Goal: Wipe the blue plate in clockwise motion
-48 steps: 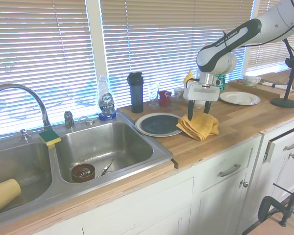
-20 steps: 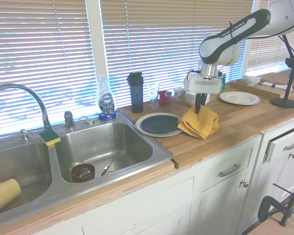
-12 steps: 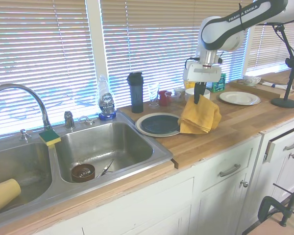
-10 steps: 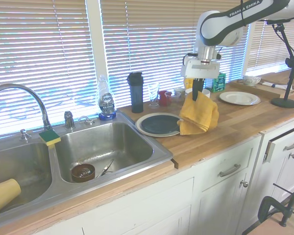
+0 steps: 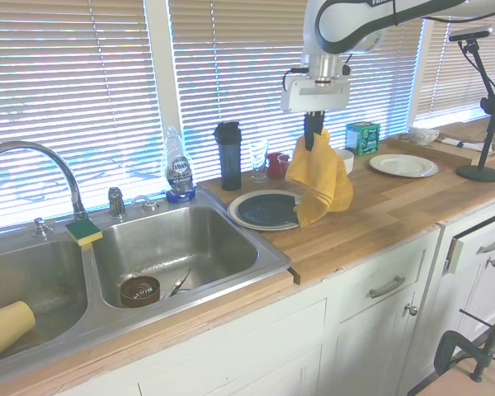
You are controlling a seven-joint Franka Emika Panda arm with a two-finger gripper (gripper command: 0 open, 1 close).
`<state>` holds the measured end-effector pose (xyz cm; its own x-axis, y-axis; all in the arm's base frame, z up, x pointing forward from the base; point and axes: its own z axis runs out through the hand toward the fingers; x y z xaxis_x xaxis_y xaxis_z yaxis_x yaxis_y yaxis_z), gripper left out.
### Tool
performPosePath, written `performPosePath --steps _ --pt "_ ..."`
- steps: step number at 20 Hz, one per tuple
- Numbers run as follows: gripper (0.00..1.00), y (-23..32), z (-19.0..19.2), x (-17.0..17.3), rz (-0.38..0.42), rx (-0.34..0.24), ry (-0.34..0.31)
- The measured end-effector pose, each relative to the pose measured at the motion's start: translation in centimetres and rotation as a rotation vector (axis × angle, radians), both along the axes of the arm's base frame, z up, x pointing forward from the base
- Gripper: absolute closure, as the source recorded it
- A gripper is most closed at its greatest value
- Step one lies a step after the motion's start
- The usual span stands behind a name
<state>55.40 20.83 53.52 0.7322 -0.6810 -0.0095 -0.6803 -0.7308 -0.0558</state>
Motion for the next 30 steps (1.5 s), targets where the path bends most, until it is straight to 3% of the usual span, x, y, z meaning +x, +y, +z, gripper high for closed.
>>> performPosePath --steps 11,19,30 --pt "1.0 5.5 4.6 2.9 0.021 -0.008 -0.034" --pt "1.0 7.9 0.6 7.0 0.04 -0.018 -0.023" --pt "1.0 5.4 -7.5 11.7 0.014 -0.048 0.044"
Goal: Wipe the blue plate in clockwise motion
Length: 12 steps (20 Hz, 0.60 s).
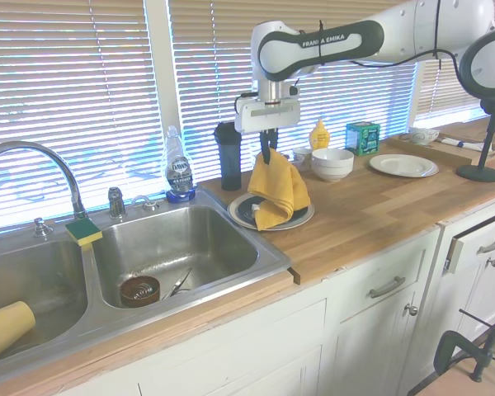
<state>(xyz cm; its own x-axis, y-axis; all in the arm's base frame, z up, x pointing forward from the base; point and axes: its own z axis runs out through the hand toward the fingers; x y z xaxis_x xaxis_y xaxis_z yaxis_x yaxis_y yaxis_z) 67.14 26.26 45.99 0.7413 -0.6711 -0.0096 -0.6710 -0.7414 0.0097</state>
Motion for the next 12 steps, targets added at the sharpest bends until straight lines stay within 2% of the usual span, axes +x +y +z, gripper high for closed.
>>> performPosePath --steps 5,12 --pt "1.0 -0.6 -2.8 0.0 -0.003 -0.015 0.017" --pt "1.0 -0.4 -5.5 -3.3 0.007 -0.037 0.03"
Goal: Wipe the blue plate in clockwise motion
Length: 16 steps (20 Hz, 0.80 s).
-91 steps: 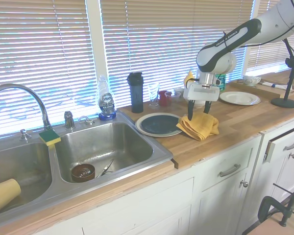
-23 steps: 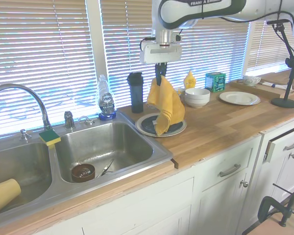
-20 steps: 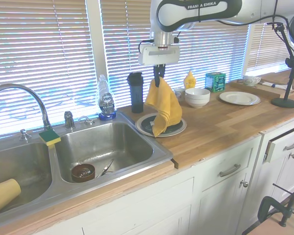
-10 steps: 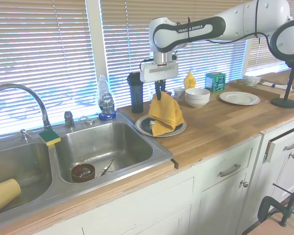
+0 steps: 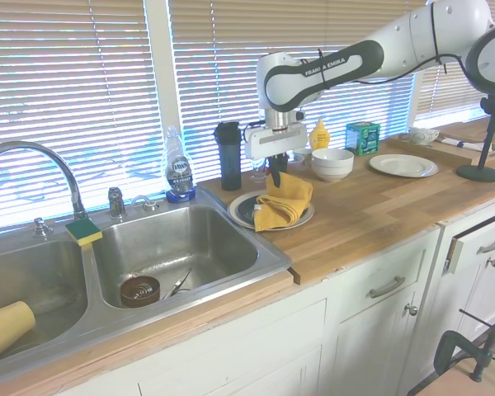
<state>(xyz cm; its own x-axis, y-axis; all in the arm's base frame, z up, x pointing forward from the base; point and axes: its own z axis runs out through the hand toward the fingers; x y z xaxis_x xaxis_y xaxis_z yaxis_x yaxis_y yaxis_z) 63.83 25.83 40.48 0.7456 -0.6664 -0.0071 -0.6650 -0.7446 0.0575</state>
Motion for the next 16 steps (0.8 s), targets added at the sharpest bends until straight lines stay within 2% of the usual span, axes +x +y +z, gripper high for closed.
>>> performPosePath --steps 10,16 --pt "1.0 5.9 -1.9 -4.2 0.054 -0.002 0.0" --pt "1.0 6.9 -2.0 -1.2 0.035 0.017 -0.026"
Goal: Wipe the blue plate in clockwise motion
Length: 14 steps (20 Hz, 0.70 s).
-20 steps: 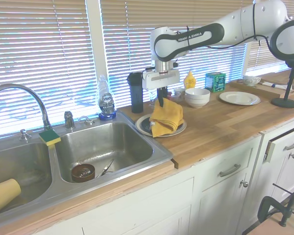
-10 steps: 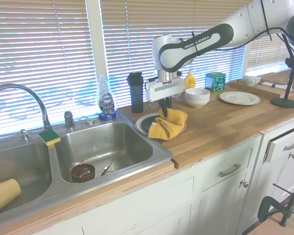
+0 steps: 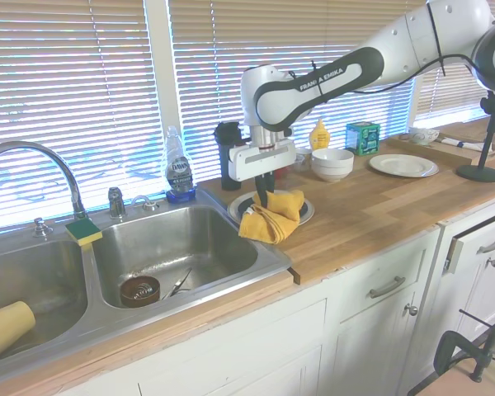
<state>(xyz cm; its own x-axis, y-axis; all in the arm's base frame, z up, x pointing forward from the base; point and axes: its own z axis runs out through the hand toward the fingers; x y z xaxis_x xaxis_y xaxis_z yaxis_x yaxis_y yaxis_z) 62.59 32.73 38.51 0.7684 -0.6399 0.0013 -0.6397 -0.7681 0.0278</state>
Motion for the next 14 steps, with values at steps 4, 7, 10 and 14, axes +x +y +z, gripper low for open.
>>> performPosePath --steps 4,7,10,14 --pt "1.0 -1.2 0.0 3.3 -0.041 -0.003 -0.005" --pt "1.0 -3.0 -0.4 5.6 -0.081 -0.009 -0.003" --pt "1.0 -5.1 -0.4 7.2 -0.121 -0.007 0.003" --pt "1.0 -7.8 -0.2 8.4 -0.16 -0.005 0.001"
